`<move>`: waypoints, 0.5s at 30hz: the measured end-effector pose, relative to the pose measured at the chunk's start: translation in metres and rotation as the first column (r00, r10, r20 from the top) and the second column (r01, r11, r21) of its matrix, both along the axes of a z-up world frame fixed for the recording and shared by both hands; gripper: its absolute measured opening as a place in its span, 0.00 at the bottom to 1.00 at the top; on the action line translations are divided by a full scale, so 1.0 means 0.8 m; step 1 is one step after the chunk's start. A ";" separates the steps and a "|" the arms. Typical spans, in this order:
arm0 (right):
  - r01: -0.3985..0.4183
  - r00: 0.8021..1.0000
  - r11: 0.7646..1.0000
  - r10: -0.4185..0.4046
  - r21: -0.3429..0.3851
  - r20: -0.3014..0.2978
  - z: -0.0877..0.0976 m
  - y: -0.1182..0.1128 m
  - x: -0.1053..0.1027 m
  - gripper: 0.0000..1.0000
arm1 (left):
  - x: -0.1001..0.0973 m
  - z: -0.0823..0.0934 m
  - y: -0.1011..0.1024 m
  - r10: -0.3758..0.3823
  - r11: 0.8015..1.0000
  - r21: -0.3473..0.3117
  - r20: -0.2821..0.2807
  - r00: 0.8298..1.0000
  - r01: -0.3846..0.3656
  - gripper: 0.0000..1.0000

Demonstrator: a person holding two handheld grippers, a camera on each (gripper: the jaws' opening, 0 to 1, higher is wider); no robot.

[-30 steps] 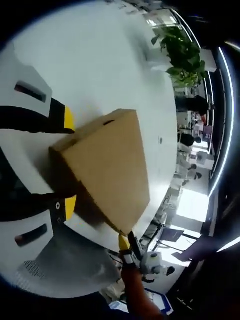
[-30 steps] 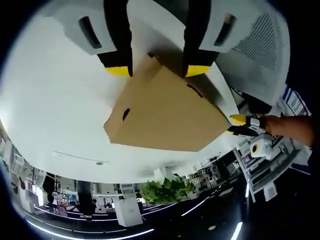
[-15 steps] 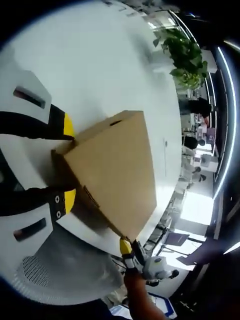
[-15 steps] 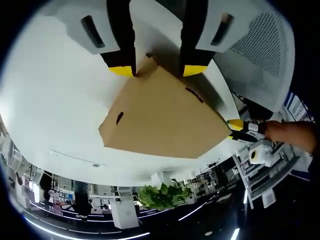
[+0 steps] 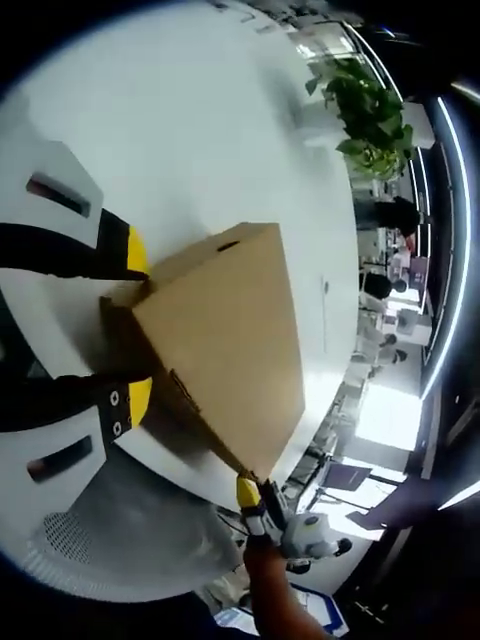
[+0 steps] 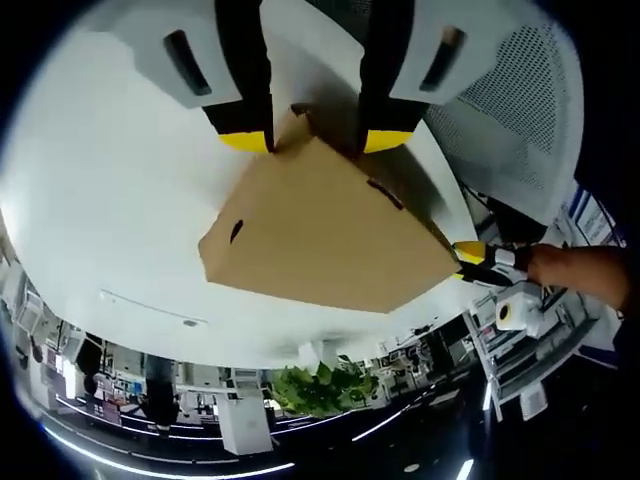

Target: Operate the shoe box by opening the lid, removing the specified soft item, and placing it in the target area until the item is outside and the box remains undamaged.

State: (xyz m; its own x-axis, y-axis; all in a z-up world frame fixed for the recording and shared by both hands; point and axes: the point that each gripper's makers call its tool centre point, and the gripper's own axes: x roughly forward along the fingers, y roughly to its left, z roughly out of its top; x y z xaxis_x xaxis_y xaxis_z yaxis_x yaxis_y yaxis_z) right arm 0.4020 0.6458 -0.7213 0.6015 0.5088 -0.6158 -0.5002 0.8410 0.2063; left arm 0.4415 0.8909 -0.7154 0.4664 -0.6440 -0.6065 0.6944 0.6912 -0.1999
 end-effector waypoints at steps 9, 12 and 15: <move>-0.004 0.999 1.000 0.004 0.001 0.039 0.020 0.000 0.001 0.31 | 0.002 0.021 0.001 0.019 0.999 -0.032 0.010 1.000 -0.018 0.35; -0.014 0.998 1.000 0.014 -0.007 0.056 0.026 0.001 0.002 0.30 | 0.003 0.029 0.001 0.020 0.999 -0.043 0.019 1.000 -0.019 0.35; -0.019 0.997 1.000 0.021 -0.015 0.077 0.032 0.001 0.003 0.31 | 0.006 0.037 0.000 0.027 0.998 -0.055 0.029 0.999 -0.025 0.35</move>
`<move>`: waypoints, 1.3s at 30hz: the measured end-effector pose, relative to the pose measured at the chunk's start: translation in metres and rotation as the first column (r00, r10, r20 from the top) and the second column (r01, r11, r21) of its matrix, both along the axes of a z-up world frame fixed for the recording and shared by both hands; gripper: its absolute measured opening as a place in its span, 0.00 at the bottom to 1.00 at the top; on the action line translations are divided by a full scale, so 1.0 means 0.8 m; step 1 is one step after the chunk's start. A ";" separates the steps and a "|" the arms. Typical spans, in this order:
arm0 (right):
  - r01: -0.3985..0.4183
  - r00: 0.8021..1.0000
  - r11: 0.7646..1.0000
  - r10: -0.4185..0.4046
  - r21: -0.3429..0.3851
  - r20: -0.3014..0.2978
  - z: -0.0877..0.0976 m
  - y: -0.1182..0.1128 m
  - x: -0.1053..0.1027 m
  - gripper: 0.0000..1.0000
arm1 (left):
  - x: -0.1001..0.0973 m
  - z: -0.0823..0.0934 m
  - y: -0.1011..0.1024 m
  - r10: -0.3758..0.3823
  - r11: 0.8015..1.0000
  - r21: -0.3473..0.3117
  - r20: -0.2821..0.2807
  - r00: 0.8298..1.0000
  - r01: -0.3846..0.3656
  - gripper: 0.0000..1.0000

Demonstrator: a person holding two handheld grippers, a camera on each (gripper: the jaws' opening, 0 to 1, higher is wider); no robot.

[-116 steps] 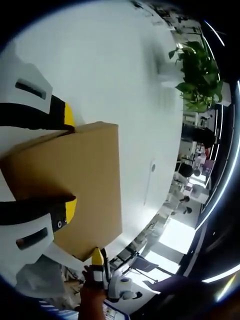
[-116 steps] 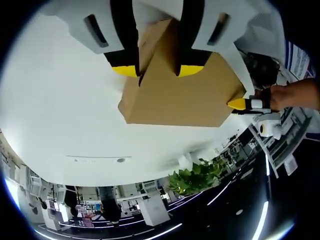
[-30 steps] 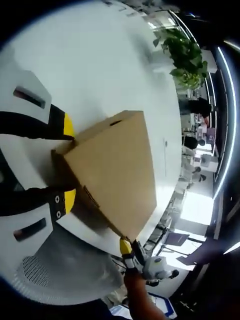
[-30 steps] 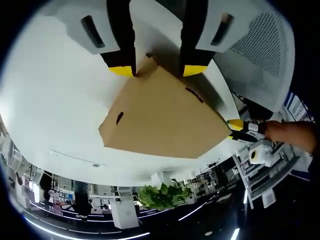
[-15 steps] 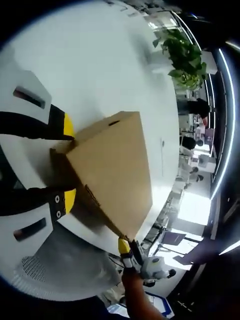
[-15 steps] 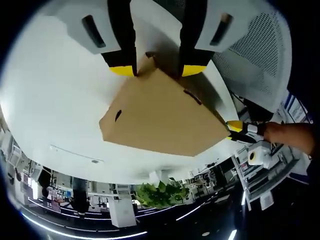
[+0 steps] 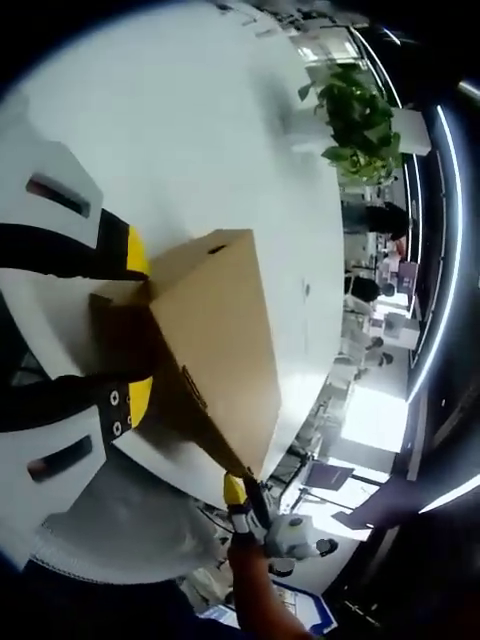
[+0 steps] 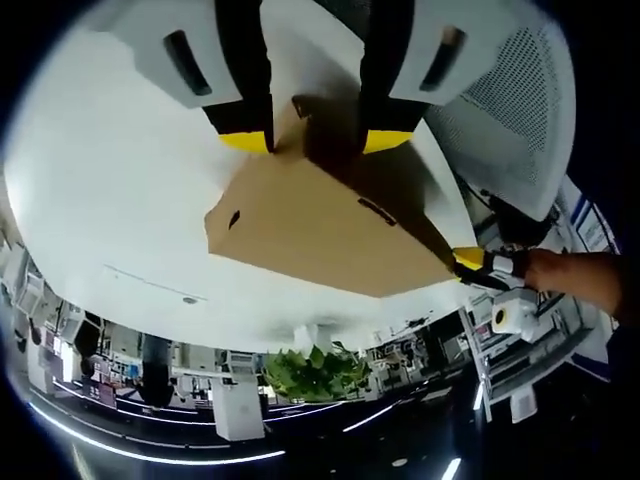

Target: Operate the shoe box by opening the lid, removing the specified soft item, and placing it in the target area until the item is outside and the box remains undamaged.

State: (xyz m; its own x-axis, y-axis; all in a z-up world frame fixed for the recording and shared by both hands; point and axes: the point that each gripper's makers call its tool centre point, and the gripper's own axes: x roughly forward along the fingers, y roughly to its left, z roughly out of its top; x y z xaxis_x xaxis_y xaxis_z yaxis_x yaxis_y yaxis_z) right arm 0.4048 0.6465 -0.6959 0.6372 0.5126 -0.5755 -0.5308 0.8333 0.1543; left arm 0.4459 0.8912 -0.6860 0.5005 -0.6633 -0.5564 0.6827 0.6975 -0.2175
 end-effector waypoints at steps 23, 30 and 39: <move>0.050 0.980 0.998 -0.041 -0.042 0.196 0.063 -0.016 0.044 0.23 | 0.035 0.071 -0.007 0.037 0.993 -0.116 0.084 0.996 -0.027 0.37; 0.078 0.968 0.996 -0.065 -0.043 0.241 0.077 -0.021 0.066 0.19 | 0.043 0.088 -0.010 0.045 0.990 -0.137 0.106 0.993 -0.030 0.37; 0.124 0.946 0.988 -0.088 -0.097 0.311 0.099 -0.036 0.097 0.07 | 0.067 0.108 -0.015 0.055 0.989 -0.146 0.152 0.987 -0.033 0.38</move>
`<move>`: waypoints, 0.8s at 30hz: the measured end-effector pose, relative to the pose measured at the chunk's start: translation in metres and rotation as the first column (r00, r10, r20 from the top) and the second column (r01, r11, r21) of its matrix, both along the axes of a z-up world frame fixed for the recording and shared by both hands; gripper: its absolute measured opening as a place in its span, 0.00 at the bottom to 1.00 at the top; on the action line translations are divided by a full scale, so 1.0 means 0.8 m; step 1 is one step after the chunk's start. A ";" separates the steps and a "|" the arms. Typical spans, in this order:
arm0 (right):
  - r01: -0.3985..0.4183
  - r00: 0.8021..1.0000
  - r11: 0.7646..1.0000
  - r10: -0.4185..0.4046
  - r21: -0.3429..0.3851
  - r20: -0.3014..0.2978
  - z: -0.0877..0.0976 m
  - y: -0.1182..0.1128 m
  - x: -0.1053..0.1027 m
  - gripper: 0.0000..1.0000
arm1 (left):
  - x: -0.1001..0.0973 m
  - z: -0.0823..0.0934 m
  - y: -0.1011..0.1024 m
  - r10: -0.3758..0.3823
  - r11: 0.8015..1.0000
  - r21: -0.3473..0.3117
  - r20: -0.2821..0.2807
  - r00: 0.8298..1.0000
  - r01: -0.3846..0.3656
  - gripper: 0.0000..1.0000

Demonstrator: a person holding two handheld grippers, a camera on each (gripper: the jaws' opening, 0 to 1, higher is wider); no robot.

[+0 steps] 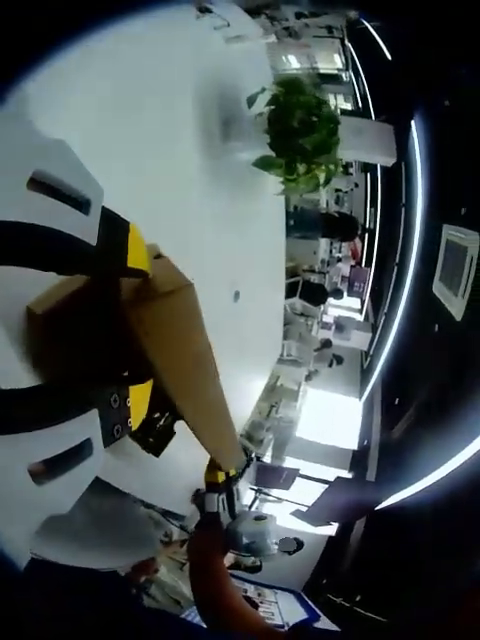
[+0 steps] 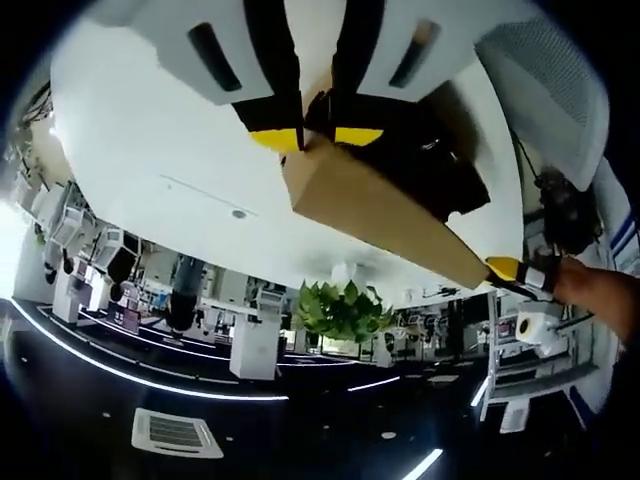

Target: Operate the shoe box by opening the lid, removing the specified soft item, and placing it in the target area until the item is outside and the box remains undamaged.

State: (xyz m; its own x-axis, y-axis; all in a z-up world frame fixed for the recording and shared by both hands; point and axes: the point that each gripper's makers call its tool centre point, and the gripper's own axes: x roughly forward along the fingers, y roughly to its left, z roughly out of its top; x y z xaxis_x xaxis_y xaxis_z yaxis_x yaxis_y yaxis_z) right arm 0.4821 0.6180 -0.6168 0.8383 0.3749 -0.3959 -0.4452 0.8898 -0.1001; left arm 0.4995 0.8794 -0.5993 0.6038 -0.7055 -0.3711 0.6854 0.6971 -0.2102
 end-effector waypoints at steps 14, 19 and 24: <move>0.054 0.995 0.997 -0.048 -0.058 0.085 0.026 -0.010 0.038 0.01 | 0.038 0.022 -0.006 0.015 1.000 -0.023 0.048 0.999 -0.014 0.40; 0.062 0.993 0.995 -0.054 -0.081 0.103 0.030 -0.013 0.050 0.00 | 0.049 0.025 -0.009 0.014 1.000 -0.019 0.060 0.998 -0.013 0.40; 0.068 0.993 0.993 -0.058 -0.093 0.106 0.033 -0.015 0.058 0.00 | 0.053 0.026 -0.009 0.017 1.000 -0.018 0.066 0.998 -0.016 0.39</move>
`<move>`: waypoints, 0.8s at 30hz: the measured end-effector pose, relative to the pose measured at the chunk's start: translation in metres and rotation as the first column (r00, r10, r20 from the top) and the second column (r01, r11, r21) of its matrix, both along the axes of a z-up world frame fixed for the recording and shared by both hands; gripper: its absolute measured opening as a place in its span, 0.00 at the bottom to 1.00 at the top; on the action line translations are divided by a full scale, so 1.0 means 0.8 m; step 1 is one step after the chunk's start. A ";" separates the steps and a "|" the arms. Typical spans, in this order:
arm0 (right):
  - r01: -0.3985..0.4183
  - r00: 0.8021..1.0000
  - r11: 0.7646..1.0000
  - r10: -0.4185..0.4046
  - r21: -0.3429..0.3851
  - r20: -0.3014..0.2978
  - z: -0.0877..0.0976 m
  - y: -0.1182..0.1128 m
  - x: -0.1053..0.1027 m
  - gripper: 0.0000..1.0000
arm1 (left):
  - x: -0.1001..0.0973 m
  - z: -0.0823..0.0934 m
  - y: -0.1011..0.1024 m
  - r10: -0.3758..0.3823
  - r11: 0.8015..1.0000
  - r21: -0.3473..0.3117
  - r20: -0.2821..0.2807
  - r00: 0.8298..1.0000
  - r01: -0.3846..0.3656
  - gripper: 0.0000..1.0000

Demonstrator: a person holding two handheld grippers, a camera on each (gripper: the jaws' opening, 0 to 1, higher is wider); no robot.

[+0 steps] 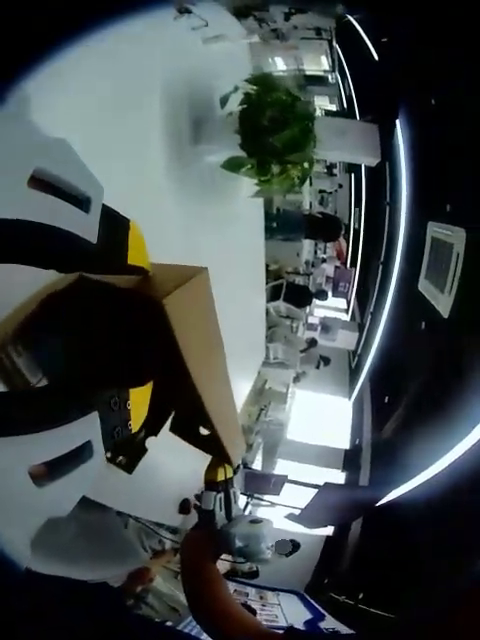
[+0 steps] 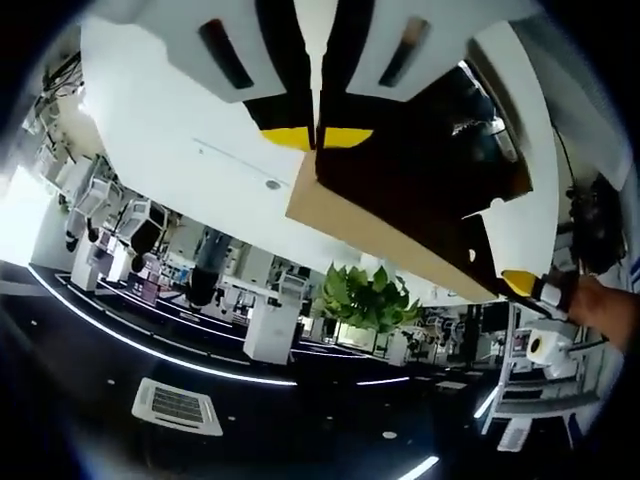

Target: Operate the shoe box by opening the lid, removing the specified soft item, and placing it in the target area until the item is outside and the box remains undamaged.

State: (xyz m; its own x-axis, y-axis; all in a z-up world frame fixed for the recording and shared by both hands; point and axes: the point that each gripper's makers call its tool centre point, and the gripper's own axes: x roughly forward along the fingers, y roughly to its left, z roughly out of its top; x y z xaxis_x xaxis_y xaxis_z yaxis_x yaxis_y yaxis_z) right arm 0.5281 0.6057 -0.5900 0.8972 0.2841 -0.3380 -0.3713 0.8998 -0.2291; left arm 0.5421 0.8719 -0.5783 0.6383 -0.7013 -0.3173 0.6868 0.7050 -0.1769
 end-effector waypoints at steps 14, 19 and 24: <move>0.003 1.000 1.000 -0.003 -0.005 -0.017 0.003 -0.002 0.013 0.00 | -0.040 -0.050 0.026 0.030 0.998 0.058 -0.076 0.997 -0.026 0.33; 0.002 1.000 1.000 -0.002 -0.007 -0.021 0.004 -0.002 0.017 0.00 | -0.068 -0.104 0.035 0.022 0.981 0.195 -0.135 0.991 0.005 0.28; 0.000 1.000 1.000 -0.001 -0.011 -0.028 0.006 -0.002 0.022 0.00 | -0.079 -0.139 0.038 0.061 0.975 0.222 -0.219 0.974 -0.011 0.21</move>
State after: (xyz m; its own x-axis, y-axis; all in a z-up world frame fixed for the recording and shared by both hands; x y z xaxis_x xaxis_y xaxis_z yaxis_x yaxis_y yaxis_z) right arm 0.5460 0.6038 -0.5852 0.8874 0.2797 -0.3664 -0.3772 0.8976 -0.2283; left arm 0.4789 0.9024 -0.6894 0.5576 -0.5772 -0.5966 0.6208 0.7671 -0.1620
